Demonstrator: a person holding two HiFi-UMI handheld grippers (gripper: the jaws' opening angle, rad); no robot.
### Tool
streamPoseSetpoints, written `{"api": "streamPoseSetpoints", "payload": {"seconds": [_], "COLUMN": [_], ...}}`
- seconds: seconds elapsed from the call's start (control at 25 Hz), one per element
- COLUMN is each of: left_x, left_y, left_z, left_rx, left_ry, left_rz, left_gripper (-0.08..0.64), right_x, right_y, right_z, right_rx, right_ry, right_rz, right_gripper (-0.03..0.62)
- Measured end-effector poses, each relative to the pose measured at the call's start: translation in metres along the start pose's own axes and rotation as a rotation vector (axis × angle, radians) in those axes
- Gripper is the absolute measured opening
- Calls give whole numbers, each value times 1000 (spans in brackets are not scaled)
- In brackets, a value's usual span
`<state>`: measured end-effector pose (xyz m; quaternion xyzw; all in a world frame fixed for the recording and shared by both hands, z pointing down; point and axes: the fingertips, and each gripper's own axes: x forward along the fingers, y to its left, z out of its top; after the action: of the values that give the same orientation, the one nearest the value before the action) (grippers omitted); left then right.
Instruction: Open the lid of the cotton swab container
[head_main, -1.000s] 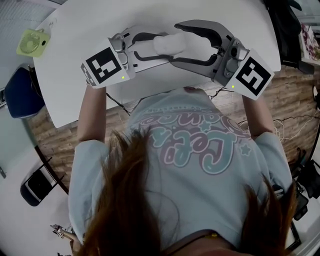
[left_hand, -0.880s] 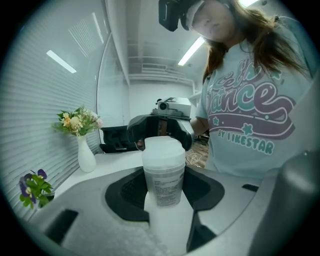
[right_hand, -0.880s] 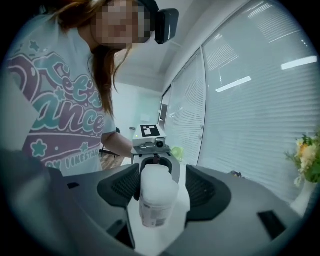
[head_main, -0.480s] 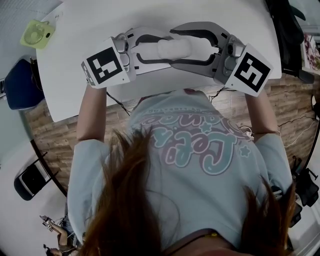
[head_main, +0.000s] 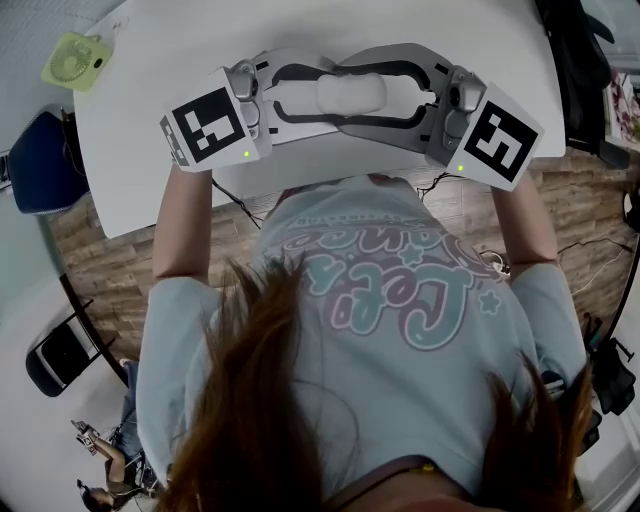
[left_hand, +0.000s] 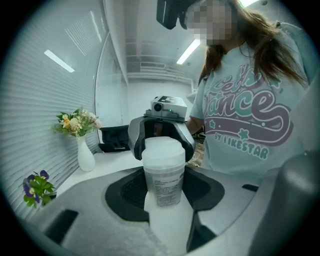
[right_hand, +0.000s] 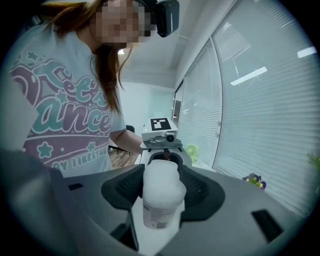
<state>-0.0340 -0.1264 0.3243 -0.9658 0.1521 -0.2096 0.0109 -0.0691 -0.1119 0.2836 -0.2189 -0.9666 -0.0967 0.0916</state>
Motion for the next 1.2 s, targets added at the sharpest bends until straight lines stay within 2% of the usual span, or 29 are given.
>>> {"api": "streamPoseSetpoints", "payload": {"seconds": [1.2], "left_x": [-1], "left_y": [-2], "left_z": [5], "left_rx": [45], "left_ry": [13], "left_rz": [28], "left_gripper": [189], "right_x": [1], "right_y": [2], "right_z": [10], "right_rx": [79], "right_ry": [-41], "right_rz": [35], "right_gripper": [215]}}
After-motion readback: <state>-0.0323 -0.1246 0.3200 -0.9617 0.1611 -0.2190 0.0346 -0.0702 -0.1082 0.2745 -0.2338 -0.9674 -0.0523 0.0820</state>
